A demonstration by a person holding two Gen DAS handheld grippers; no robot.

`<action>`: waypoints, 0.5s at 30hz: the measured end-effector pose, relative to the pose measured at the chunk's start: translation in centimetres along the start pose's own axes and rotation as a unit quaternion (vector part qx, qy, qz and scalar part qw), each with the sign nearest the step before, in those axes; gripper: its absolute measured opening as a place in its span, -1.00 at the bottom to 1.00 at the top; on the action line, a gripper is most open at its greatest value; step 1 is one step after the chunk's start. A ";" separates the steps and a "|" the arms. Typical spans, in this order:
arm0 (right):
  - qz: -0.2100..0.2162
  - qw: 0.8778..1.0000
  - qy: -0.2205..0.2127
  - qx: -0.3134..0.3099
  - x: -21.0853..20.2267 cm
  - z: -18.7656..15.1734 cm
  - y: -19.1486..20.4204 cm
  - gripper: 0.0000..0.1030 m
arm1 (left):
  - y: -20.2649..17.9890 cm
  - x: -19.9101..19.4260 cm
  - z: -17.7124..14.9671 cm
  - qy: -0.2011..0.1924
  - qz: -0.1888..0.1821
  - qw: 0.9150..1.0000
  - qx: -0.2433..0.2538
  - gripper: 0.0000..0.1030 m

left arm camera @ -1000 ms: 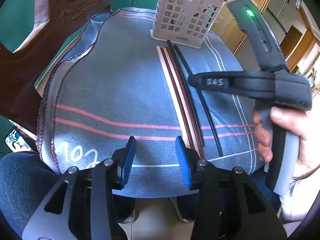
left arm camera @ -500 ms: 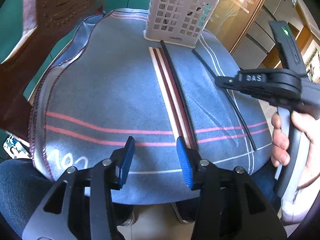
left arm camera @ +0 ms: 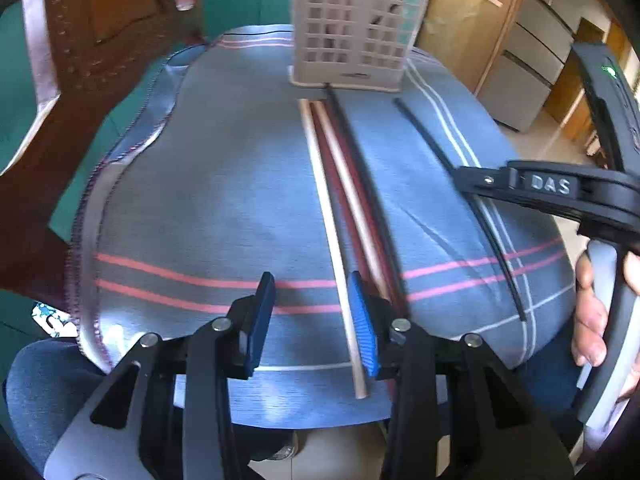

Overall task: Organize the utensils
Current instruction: 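Lower left tool onto a light wooden chopstick while right tool approaches a black chopstick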

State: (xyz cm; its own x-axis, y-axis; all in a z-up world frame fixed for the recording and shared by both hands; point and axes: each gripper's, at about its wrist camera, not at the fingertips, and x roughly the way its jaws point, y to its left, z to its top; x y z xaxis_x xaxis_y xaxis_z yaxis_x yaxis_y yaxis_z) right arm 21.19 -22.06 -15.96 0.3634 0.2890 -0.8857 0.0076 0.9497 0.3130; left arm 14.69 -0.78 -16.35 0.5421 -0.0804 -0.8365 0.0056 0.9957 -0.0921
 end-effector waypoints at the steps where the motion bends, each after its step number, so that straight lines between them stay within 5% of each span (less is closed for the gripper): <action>1: 0.000 1.000 0.000 0.000 0.0 0.0 0.0 -0.39 | 0.2 -0.1 0.0 0.001 -0.001 1.000 -0.006 -0.25; 15: -0.001 1.000 -0.003 -0.017 0.3 -0.1 0.6 -0.12 | 0.5 -0.4 0.2 -0.001 0.014 1.000 -0.009 -0.21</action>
State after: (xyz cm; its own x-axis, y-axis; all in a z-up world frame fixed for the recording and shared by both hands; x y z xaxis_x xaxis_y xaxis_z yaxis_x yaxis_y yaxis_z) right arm 21.18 -21.38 -16.11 0.3686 0.2875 -0.8840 -0.0231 0.9535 0.3005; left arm 14.64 -0.24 -15.95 0.5432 -0.0523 -0.8379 -0.0251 0.9966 -0.0786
